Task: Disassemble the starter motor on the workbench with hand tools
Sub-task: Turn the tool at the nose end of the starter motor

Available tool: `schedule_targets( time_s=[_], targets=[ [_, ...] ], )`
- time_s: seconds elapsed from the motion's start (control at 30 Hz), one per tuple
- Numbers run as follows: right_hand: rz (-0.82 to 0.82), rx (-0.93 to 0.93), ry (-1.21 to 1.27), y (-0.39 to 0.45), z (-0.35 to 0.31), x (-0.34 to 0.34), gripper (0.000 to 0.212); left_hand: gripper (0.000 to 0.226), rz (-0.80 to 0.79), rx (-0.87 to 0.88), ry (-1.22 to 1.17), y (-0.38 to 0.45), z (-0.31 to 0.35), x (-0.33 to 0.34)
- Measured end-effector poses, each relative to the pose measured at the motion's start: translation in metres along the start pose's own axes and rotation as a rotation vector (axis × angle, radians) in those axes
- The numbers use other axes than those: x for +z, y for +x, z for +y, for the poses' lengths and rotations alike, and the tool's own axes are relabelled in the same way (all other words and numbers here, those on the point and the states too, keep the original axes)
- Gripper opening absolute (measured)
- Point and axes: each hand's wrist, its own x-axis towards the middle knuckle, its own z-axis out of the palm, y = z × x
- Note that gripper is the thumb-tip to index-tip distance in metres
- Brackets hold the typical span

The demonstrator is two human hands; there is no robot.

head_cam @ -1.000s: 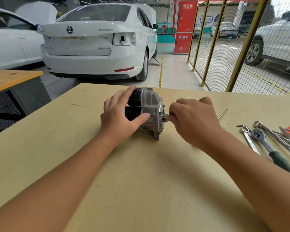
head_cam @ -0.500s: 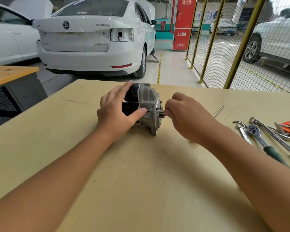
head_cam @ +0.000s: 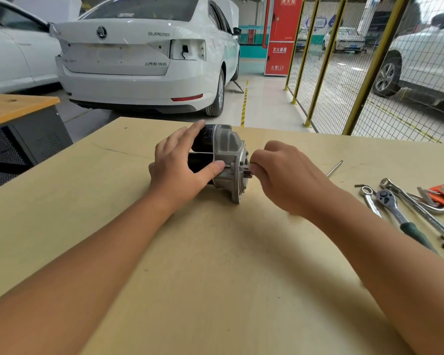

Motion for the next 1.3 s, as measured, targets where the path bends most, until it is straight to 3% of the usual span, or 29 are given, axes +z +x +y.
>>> schedule_targets(
  time_s=[0.27,0.53,0.67,0.87,1.03,1.3],
  targets=[
    [0.077,0.015,-0.215,-0.0011,-0.0003,0.0018,0.016,0.090,-0.011,0.003,0.006,-0.0011,-0.0001,-0.0013],
    [0.079,0.013,-0.059,0.0006,0.0005,0.0020,0.009,0.079,0.010,0.001,0.006,0.0001,-0.0013,0.0005],
    [0.097,0.003,0.003,0.0011,0.0029,0.0003,0.018,0.081,0.017,0.008,-0.003,0.0009,-0.0018,0.0012],
    [0.056,0.016,-0.015,0.0029,0.0066,0.0024,0.024,0.084,0.008,0.001,-0.007,0.0006,-0.0003,-0.0001],
    [0.120,0.033,-0.203,-0.0002,0.0054,0.0060,0.018,0.088,-0.005,0.005,0.000,-0.0006,0.0008,-0.0017],
    [0.058,0.035,-0.060,0.0011,0.0081,0.0044,0.023,0.085,0.002,0.006,0.020,-0.0008,-0.0009,0.0000]
  ],
)
